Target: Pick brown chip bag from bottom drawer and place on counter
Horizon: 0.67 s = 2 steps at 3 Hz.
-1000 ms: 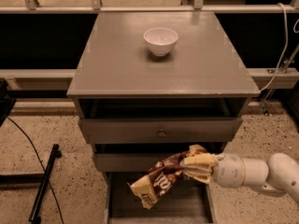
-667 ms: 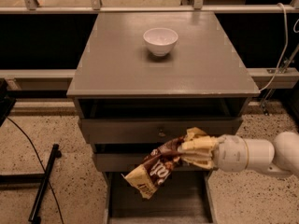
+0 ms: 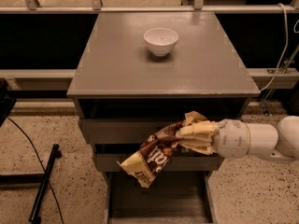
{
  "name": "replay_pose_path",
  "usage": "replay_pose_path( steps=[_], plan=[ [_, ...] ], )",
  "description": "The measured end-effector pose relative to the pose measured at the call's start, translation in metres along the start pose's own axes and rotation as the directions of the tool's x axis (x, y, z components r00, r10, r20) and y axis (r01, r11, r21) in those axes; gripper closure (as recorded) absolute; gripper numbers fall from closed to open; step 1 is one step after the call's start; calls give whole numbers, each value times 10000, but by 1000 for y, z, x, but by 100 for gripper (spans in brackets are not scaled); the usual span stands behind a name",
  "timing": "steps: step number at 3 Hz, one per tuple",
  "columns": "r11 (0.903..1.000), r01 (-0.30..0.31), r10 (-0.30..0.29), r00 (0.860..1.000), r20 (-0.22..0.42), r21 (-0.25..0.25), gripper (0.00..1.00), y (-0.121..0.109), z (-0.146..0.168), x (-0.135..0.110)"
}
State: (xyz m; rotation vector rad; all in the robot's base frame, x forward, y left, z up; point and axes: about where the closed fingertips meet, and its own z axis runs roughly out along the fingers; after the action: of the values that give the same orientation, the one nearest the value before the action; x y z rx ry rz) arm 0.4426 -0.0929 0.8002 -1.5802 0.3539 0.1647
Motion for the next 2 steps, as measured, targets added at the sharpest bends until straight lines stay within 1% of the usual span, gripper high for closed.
replay_pose_path(
  steps=[1, 2],
  plan=[
    [9985, 542, -539, 9980, -318, 70, 100, -26, -5, 16],
    [9887, 1496, -1483, 9826, -1117, 30, 100, -79, -23, 47]
  ],
)
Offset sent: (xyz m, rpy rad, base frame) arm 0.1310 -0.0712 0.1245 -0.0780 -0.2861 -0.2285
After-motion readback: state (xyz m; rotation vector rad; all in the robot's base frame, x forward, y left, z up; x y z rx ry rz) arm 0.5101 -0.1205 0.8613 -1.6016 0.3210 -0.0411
